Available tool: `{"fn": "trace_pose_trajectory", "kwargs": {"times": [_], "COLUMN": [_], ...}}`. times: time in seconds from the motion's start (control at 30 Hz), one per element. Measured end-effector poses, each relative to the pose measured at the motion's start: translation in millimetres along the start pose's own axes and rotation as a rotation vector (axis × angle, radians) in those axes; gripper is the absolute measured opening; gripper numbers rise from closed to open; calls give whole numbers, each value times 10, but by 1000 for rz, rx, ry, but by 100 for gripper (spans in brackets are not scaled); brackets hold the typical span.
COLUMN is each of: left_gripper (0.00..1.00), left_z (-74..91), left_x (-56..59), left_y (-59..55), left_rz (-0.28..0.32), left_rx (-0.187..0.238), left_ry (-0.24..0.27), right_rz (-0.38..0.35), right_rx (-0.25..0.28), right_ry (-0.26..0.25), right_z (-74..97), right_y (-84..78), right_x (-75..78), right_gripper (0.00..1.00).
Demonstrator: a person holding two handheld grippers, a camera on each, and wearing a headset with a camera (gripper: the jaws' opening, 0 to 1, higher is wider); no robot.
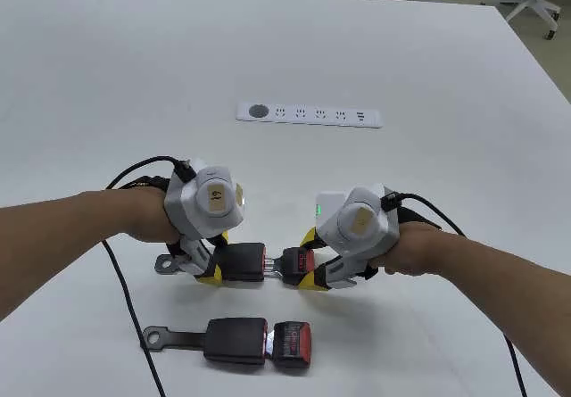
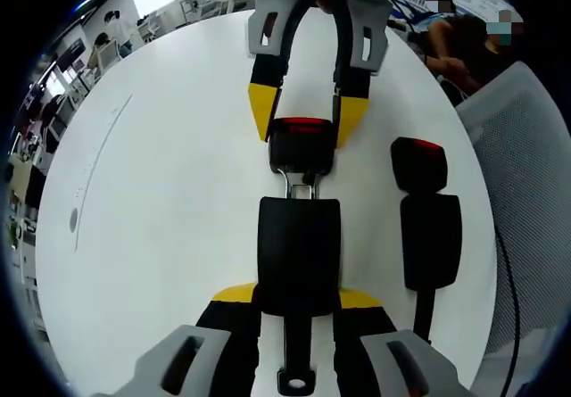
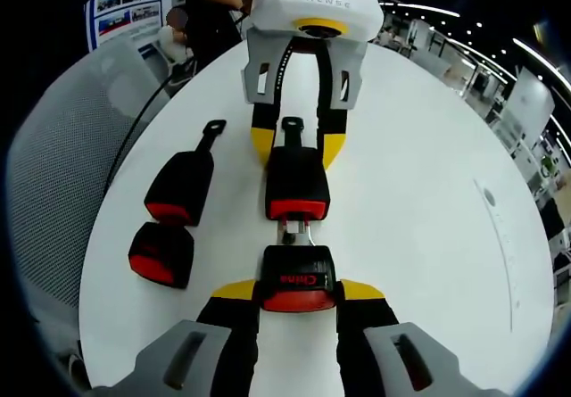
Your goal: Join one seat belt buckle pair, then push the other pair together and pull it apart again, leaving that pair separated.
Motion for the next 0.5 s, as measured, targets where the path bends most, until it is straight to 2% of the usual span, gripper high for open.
{"fn": "trace_pose_trajectory", "kwargs": {"times": [0.5], "left_gripper": [32], "left_z": [-12], "left_x": [-5], "left_y": [-12], "left_rz": [0], "left_rx": [-3], "left_ry": [1], "right_rz": [-2], "right_rx": [-48], "right_ry": [1], "right_z": [114], "right_y": [-201], "right_x": [46], "right_gripper": [30]}}
Point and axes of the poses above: the centre of the closed fingertips' face, and the gripper's own axes: z roughly backward along the fingers, x roughly to its right, y roughly out of its top, the point moved 1 cm from there along z, roughly backward along the fingers, and after that the axes turned 5 degrees about -z, right-handed, at the moved point
